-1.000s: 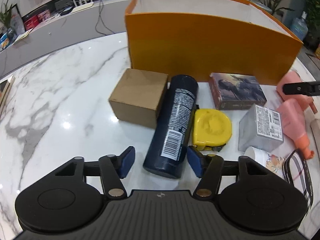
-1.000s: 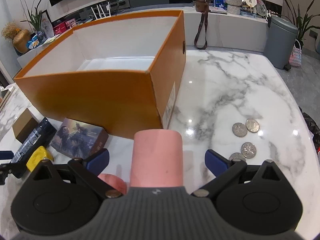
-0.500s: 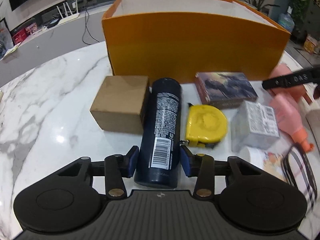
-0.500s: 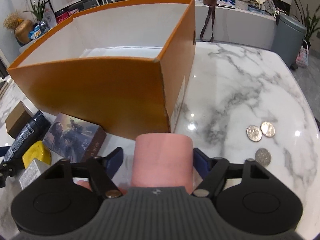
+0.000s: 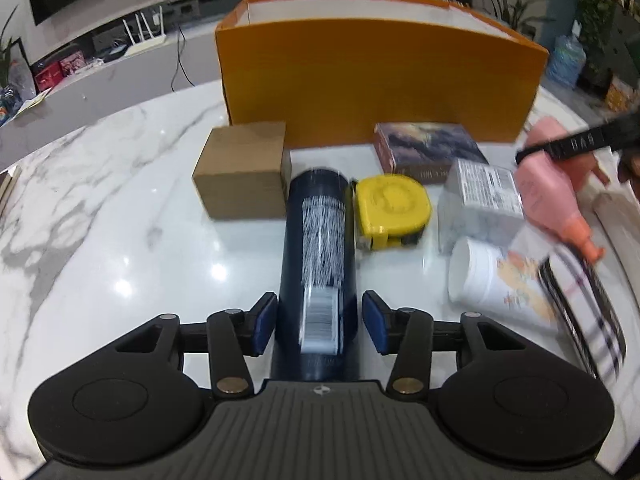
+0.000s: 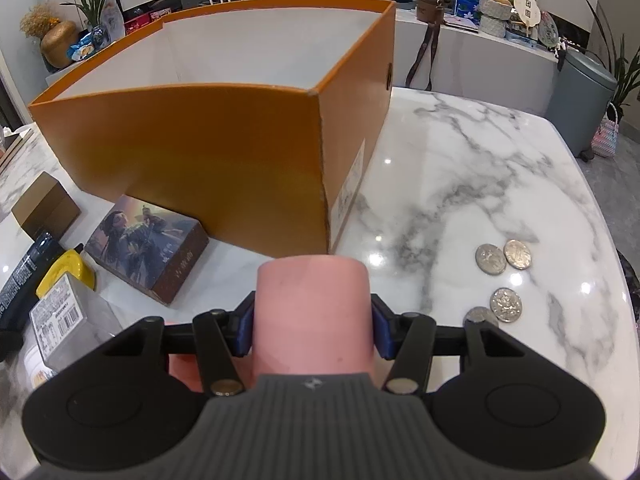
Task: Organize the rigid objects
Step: 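Lift the navy can with the left tool while the right tool lifts the pink bottle over the box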
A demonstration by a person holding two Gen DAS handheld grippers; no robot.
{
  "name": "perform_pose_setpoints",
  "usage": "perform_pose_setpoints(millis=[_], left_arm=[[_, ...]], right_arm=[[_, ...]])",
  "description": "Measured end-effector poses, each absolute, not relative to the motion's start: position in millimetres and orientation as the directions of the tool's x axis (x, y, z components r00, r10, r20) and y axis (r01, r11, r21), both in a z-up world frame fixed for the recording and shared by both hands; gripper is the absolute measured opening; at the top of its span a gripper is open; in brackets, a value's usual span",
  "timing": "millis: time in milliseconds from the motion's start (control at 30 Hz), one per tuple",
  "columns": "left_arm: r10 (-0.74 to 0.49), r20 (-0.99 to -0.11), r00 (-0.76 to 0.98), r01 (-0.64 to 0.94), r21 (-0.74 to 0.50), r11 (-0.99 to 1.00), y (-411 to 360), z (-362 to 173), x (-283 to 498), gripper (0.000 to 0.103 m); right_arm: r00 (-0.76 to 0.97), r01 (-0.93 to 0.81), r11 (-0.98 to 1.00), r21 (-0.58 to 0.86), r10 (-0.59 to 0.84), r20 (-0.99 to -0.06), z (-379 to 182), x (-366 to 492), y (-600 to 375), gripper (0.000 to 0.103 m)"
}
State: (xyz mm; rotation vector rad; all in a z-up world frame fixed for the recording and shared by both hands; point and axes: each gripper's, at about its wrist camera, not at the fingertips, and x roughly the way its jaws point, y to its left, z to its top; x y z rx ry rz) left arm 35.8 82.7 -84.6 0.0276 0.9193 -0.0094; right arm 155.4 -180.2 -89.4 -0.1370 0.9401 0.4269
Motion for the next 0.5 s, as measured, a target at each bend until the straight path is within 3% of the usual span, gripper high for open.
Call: perform_pose_setpoints(millis=[67, 200, 500], left_arm=[[0.01, -0.786, 0.618, -0.009, 0.005, 1.0, 83.7, -85.7, 45.3, 0.056], [0.01, -0.776, 0.631, -0.007, 0.007, 1.0, 82.6, -85.7, 52.3, 0.047], [0.008, -0.763, 0.646, -0.027, -0.013, 1.0, 86.1, -80.8, 47.2, 0.047]], right_arm=[[0.521, -0.413, 0.909, 0.055, 0.285, -0.805, -90.3, 155.6, -178.3, 0.056], [0.523, -0.417, 0.908, 0.048, 0.283, -0.804, -91.4, 158.2, -176.9, 0.057], [0.501, -0.443, 0.896, 0.028, 0.274, -0.821, -89.2, 163.5, -177.0, 0.055]])
